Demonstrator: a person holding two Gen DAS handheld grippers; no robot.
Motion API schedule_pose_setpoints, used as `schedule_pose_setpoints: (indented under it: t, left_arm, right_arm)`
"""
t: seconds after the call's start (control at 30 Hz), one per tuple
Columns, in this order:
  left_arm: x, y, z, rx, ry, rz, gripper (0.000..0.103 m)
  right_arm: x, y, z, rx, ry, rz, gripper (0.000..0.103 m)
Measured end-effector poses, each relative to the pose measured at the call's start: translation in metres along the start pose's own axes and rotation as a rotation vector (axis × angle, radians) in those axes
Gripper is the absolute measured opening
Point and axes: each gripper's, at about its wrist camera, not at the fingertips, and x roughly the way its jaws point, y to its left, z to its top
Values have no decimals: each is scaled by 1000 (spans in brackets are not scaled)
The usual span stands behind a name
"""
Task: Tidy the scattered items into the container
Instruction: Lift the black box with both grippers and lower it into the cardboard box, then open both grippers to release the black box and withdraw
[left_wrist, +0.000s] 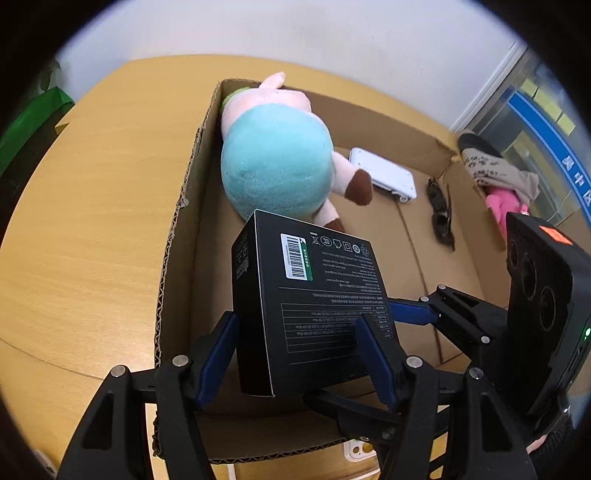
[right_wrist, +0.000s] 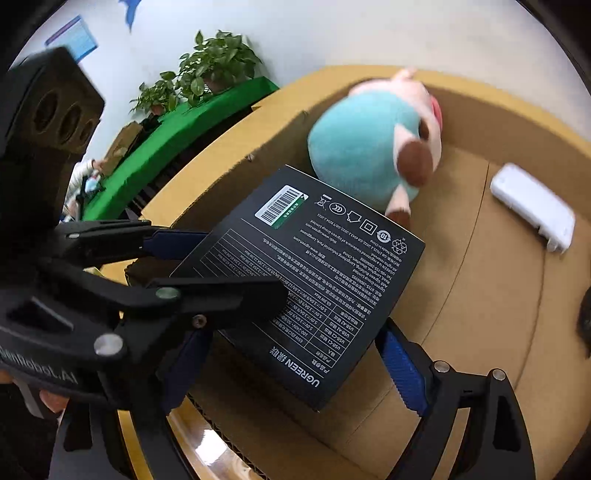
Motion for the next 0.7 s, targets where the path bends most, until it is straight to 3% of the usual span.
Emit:
schedule_pose_setpoints:
  t: [0.17, 0.33, 0.47, 0.53, 0.7]
  left_arm:
    - [-5, -2, -4, -2, -4, 39, 63]
    - [-61, -7, -18, 5, -187, 82, 66]
    - [-104, -26, -41, 62, -358, 112, 80]
    - [-116, -38, -53, 93, -407, 127, 80]
    - [-115, -62, -71, 135, -429, 131, 80]
  right_arm:
    - [-7, -1, -3, 16, -10, -27, 94]
    - [-49, 9, -15, -14, -65, -170, 103]
    - [-96, 29, -42, -68, -157, -321, 103]
    - [-110, 41, -53, -97, -196, -386, 103]
    - [-140, 55, -79, -100, -289, -457, 103]
